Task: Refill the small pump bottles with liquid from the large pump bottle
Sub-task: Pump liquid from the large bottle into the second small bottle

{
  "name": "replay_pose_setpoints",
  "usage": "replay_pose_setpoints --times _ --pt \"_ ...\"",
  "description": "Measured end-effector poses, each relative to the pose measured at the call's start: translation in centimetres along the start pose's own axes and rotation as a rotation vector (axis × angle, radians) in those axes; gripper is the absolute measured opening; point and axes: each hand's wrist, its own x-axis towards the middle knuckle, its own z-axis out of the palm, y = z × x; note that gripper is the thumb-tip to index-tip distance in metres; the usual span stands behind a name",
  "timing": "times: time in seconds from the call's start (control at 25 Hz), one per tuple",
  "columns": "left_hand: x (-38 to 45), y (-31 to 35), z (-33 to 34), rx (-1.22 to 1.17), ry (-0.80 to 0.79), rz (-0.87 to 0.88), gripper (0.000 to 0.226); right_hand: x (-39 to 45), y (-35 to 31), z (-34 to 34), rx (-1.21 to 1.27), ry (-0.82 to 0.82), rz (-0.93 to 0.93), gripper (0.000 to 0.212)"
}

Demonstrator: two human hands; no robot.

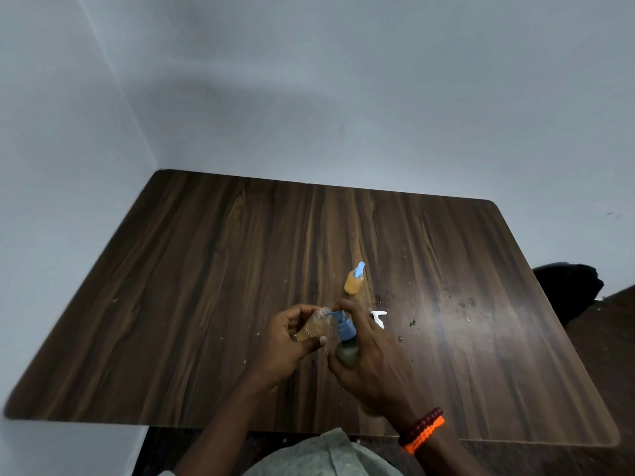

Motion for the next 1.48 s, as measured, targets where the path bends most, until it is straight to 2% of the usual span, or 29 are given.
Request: replay_pose_setpoints --times 0.16,0.36,0.6,0.8,1.04,1.28,1.48 --pt "0.11 0.16 -0.15 0.004 0.025 0.011 0.040 0.02 -0.34 -0.17 -0.010 -0.021 -0.012 0.077" --pt "-0.02 0.03 -0.03 -0.010 -0.006 0.009 0.039 -0.18 -0.48 -0.10 -0.005 0.011 -0.006 0.061" --pt "0.21 0.15 -0.21 0.002 0.018 0.011 0.041 0.06 -0.58 -0.48 -0.034 -0.038 -0.006 0.079" --pt "0.29 -0.32 -0.06 0.014 -0.008 -0.009 0.040 0.07 -0.62 -0.56 0.008 -0.012 -0.005 0.061" --pt "0.32 0.06 -0.19 -0.009 0.008 -0.003 0.040 0.05 -0.45 -0.63 -0.021 -0.003 -0.004 0.076" --pt "0.20 0.05 -0.08 0.016 -0.020 -0.004 0.039 0.17 -0.51 -0.52 -0.018 0.014 -0.006 0.060" --pt "0.37 0.48 -0.28 0.000 0.006 0.003 0.039 0.29 -0.55 -0.75 -0.027 -0.026 0.006 0.078"
